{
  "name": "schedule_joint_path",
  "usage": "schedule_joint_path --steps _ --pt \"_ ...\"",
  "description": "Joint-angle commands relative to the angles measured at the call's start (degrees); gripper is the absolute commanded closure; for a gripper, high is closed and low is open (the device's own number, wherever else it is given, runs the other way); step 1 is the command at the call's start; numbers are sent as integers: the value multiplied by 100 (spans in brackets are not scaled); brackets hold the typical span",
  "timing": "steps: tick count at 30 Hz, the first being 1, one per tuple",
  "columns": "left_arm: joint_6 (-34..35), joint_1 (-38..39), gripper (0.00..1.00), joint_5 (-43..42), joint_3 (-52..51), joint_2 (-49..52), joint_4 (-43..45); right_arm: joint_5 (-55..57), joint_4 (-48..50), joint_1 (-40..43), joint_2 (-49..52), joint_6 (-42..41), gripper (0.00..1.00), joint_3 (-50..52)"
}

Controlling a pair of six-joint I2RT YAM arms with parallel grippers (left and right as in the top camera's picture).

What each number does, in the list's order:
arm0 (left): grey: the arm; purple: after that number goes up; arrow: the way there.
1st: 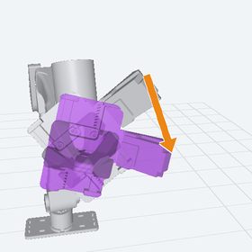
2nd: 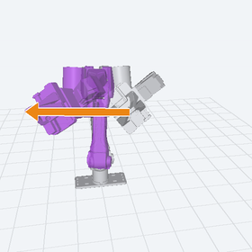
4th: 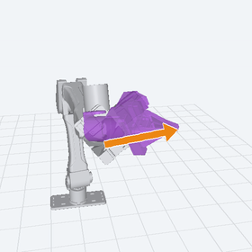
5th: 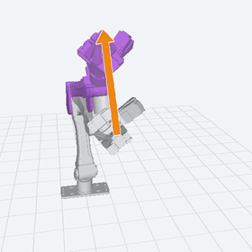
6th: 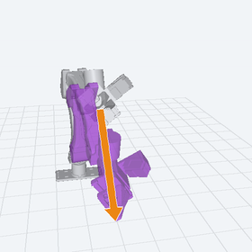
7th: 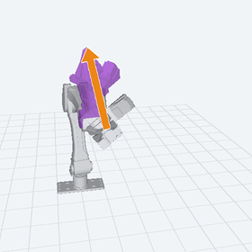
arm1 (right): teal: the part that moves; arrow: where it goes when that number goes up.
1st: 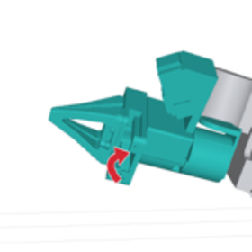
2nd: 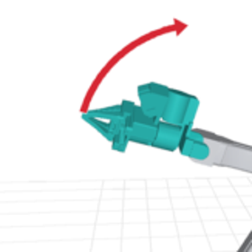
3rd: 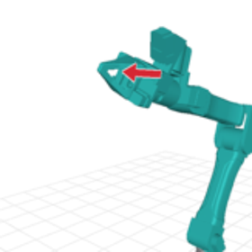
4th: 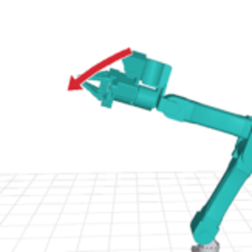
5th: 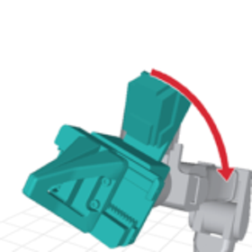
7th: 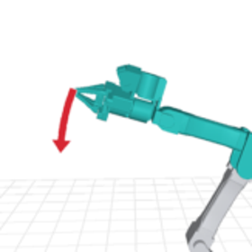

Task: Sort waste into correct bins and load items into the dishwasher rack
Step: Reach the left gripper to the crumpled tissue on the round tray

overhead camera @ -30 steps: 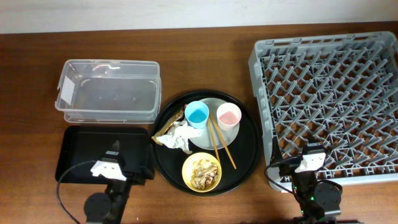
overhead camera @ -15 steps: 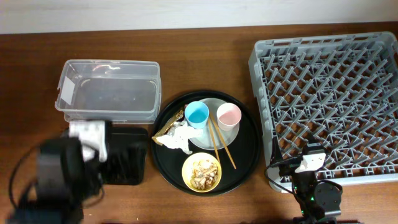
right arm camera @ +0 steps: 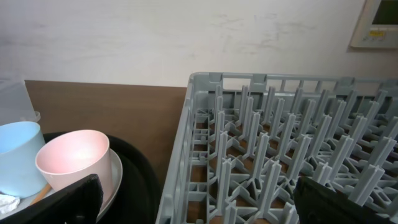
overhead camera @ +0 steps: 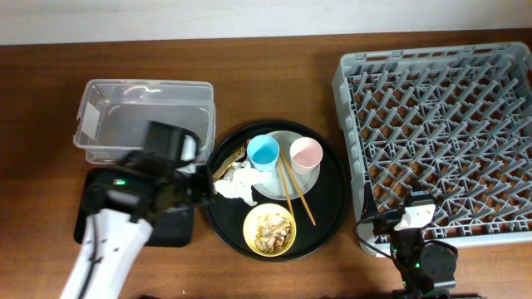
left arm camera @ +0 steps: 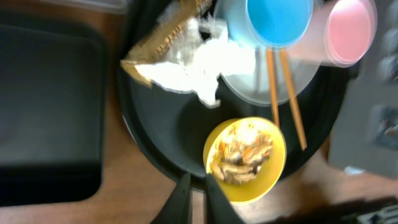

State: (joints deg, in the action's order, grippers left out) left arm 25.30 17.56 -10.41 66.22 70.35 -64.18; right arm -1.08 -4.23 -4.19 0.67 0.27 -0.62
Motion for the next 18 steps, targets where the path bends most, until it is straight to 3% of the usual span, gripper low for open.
schedule_joint_path --steps 1,6,10,13,18 --pt "555 577 13 302 -671 37 807 26 -26 -28 -48 13 1 31" --pt "1067 1010 16 494 -1228 195 1742 26 -26 -31 -48 13 1 31" --pt "2190 1432 18 1836 -1449 603 2103 26 -26 -31 -48 13 1 31" --pt "2671 1596 19 2361 -1464 1036 2367 26 -26 -31 -48 13 1 31" --pt "2677 1604 23 2380 -1464 1757 2992 26 -26 -31 -48 13 1 31"
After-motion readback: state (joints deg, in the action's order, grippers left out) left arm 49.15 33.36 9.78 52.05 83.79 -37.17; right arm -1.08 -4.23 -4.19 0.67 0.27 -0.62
